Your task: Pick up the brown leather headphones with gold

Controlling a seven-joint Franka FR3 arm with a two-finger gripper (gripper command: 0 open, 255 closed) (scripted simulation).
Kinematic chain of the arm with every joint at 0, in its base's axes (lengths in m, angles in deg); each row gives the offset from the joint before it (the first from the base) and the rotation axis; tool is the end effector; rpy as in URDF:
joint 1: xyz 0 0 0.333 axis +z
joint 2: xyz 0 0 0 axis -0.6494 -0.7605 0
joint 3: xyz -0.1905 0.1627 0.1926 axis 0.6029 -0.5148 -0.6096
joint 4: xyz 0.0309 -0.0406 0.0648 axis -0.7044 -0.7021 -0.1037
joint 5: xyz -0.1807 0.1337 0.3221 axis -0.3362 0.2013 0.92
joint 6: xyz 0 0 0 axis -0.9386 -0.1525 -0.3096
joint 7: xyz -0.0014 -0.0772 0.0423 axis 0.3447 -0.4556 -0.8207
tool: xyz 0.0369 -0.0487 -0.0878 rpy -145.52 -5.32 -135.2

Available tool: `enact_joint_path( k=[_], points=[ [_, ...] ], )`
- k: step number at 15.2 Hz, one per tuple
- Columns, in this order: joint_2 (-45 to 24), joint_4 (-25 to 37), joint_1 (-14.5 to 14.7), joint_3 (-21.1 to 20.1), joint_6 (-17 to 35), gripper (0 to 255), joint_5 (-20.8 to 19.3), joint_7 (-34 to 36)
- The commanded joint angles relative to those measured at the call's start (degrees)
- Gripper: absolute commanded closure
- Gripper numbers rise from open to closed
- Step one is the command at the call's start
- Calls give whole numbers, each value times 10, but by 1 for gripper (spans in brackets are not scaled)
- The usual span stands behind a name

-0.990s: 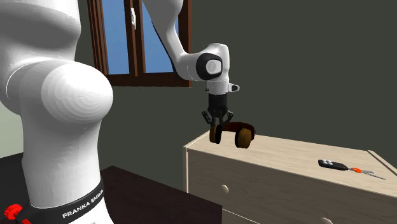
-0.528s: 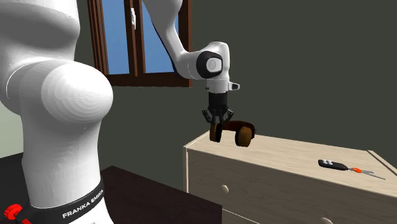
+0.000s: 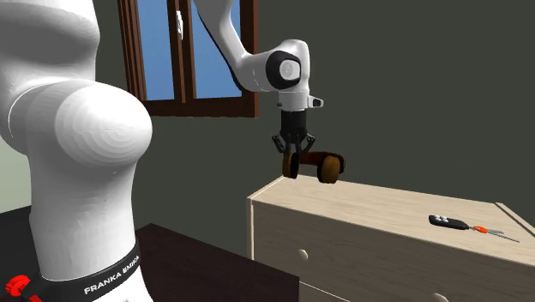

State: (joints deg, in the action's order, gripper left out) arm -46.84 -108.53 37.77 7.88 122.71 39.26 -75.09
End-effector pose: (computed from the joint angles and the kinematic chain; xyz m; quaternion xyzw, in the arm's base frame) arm 0.4631 -0.1514 0.3556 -0.9964 -0.0643 -0.0540 0.0074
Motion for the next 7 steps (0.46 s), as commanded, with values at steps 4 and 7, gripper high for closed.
enact_joint_path(
  k=[4, 7],
  points=[
    [26, 16, -2, -2, -41, 255, -11, 9],
    [31, 21, -2, -3, -50, 255, -13, 11]
  ],
)
